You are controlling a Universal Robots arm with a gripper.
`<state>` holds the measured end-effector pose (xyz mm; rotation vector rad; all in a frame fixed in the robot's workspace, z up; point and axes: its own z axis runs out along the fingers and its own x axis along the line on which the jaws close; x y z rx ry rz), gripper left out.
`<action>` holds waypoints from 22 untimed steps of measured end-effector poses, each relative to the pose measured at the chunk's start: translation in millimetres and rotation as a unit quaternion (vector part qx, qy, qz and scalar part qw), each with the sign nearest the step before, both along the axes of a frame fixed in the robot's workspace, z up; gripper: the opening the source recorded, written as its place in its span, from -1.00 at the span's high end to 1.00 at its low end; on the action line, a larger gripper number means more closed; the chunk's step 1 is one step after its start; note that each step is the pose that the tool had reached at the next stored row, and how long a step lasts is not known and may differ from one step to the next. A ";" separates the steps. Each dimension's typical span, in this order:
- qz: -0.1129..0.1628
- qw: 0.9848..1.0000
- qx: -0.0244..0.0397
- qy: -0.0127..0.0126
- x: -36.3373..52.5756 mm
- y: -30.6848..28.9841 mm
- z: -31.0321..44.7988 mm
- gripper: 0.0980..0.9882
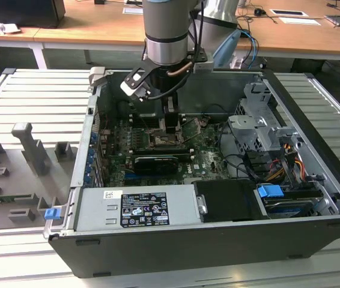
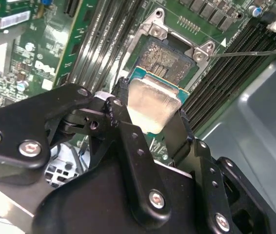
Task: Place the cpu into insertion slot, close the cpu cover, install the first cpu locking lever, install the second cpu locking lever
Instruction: 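Place the cpu into insertion slot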
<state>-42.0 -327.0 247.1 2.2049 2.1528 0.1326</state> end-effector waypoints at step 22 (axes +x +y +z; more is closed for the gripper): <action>-0.012 1.000 0.000 0.000 -10.6 5.4 -40.8 0.03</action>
